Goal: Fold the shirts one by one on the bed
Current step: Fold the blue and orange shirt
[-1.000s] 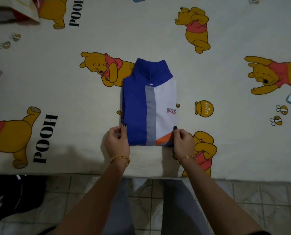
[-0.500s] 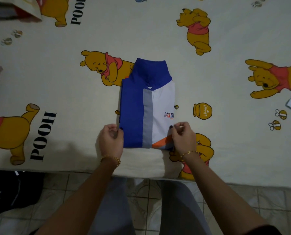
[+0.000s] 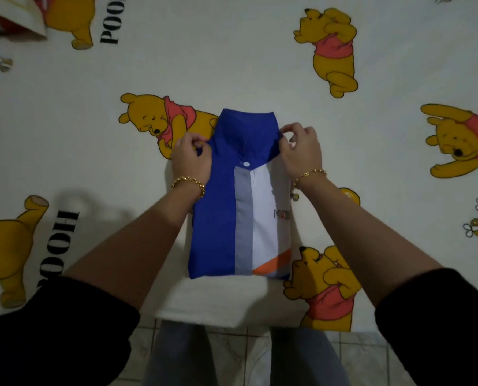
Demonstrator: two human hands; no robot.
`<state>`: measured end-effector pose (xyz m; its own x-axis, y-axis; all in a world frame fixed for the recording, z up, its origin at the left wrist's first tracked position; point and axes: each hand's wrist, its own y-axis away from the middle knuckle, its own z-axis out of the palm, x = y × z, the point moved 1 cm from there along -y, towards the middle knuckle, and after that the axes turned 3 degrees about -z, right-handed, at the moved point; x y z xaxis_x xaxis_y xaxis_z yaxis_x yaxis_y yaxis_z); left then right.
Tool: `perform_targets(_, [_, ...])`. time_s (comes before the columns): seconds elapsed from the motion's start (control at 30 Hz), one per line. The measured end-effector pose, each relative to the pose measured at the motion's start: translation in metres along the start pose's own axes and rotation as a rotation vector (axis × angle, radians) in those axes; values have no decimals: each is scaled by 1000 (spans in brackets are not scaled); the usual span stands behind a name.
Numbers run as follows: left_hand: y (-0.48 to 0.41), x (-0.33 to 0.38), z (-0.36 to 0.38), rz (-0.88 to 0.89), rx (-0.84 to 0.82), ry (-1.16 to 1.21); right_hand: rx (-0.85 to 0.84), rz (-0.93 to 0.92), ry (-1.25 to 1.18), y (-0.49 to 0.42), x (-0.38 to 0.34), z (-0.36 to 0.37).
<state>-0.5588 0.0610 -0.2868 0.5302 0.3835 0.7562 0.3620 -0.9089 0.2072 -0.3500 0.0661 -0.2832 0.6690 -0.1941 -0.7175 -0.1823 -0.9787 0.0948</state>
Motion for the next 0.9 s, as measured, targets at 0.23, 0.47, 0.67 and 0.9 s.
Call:
perform_targets(0.23, [-60, 46, 22, 410, -230, -297, -241, -124, 186, -68, -24, 9])
perform_targets(0.47, [-83, 64, 18, 183, -118, -426, -168, 24, 446, -94, -37, 1])
perform_targets(0.67, [-85, 61, 19, 8, -320, -408, -115, 170, 433, -92, -35, -2])
perform_targets(0.9, [-79, 64, -3, -33, -291, -235, -162, 535, -193, -86, -20, -16])
